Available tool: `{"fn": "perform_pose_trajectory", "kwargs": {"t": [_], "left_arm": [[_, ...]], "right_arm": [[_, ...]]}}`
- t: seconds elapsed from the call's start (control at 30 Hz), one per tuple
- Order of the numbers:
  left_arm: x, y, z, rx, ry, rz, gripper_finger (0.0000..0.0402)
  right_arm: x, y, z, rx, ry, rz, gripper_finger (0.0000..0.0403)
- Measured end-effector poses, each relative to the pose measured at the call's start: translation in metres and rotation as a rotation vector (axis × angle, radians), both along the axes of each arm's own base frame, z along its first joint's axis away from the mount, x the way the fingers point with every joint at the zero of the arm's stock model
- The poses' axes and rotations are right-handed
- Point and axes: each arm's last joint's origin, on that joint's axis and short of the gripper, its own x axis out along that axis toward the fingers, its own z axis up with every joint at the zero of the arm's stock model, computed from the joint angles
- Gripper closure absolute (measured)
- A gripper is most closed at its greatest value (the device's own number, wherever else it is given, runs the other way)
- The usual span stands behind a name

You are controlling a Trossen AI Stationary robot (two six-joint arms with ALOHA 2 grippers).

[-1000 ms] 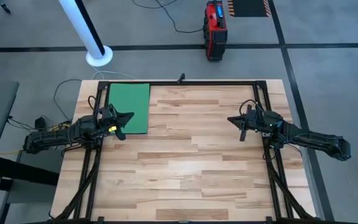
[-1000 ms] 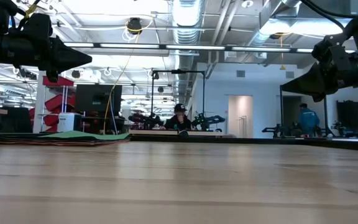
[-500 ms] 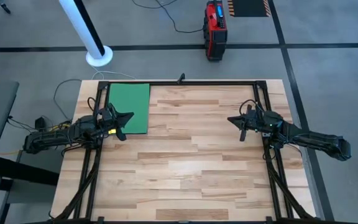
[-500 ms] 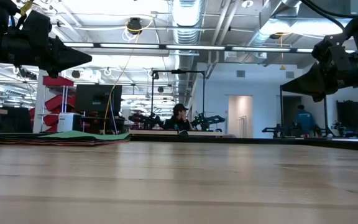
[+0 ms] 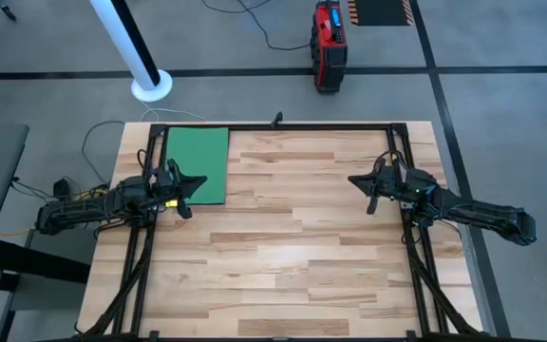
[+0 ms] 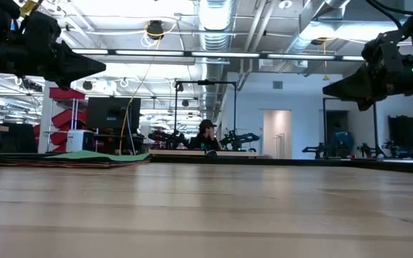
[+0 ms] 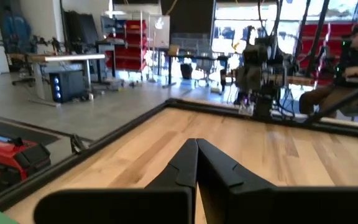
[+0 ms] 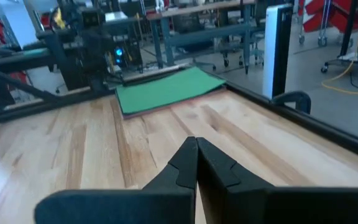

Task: Organize paper
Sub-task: Move the green paper to the bottom left of the table

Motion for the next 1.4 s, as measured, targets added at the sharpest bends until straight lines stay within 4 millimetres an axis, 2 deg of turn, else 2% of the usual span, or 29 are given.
{"fn": "perform_pose_trajectory", "kwargs": {"t": [0.2,0.6,0.83,1.0,1.27,1.4], "left_arm": [[0.003,0.000,0.002,0.034,0.026,-0.017,0.0401],[0.011,0.001,0.000,0.031,0.071,-0.034,0.0401],[0.018,0.001,0.031,0.031,0.105,-0.046,0.0401],[0.031,0.003,0.045,0.033,0.196,-0.049,0.0401],[0.057,0.006,0.034,-0.025,0.357,-0.104,0.0402],[0.063,0.007,0.026,-0.053,0.414,-0.101,0.0402]], "right_arm": [[0.000,0.000,0.007,-0.029,-0.064,0.000,0.0403],[0.000,0.000,0.010,-0.039,-0.066,0.000,0.0403],[0.000,0.000,0.012,-0.077,-0.057,0.006,0.0403],[0.002,0.001,0.010,-0.019,-0.054,0.036,0.0402],[0.008,-0.002,0.003,-0.040,0.054,0.036,0.0395],[0.012,-0.005,0.011,-0.080,0.091,0.033,0.0395]]}}
